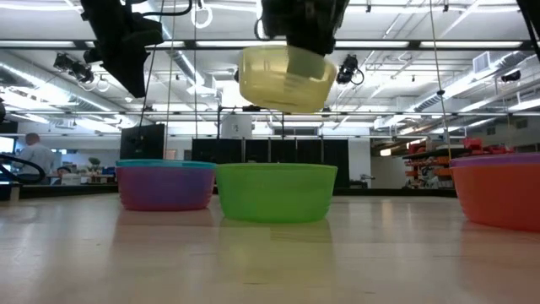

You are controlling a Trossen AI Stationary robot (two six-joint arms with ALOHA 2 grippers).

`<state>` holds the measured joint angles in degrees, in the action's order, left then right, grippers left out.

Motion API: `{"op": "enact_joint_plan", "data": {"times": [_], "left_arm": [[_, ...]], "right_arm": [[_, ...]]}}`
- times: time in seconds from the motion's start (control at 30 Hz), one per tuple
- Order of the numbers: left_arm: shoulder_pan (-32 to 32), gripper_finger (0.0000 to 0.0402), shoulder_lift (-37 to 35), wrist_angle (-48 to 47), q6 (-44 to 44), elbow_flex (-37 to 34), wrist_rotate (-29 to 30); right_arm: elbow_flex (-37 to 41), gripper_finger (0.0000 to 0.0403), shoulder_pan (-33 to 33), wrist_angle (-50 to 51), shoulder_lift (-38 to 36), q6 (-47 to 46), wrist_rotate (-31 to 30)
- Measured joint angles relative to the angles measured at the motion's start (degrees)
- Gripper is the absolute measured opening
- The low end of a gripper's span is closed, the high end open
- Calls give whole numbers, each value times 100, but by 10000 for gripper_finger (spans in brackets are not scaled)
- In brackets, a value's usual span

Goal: Nest bowls inside each other
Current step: Stack the yellow bowl on the green bowl

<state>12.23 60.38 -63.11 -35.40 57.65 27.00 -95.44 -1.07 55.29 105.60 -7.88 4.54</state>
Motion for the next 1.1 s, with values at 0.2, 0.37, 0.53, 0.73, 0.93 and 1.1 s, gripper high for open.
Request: {"op": "enact_joint_plan", "data": {"times": [0.2,0.37,0.53,0.73,0.93,1.1], "left_arm": [[0,64,0,-3,-4,0,0],[2,68,0,0,-39,0,0],[0,63,0,-1,-44,0,-2],[1,57,0,-2,-45,0,-2],[0,62,0,-3,-46,0,-2],[2,63,0,-5,-46,0,-2]], "right_arm": [[-1,0,483,-6,231,-4,23],[9,0,599,-14,540,-6,22],[9,0,609,-88,883,98,114],[9,0,524,-348,1210,276,280],[9,0,525,-420,1394,460,313],[9,2,536,-433,1430,425,326]]}}
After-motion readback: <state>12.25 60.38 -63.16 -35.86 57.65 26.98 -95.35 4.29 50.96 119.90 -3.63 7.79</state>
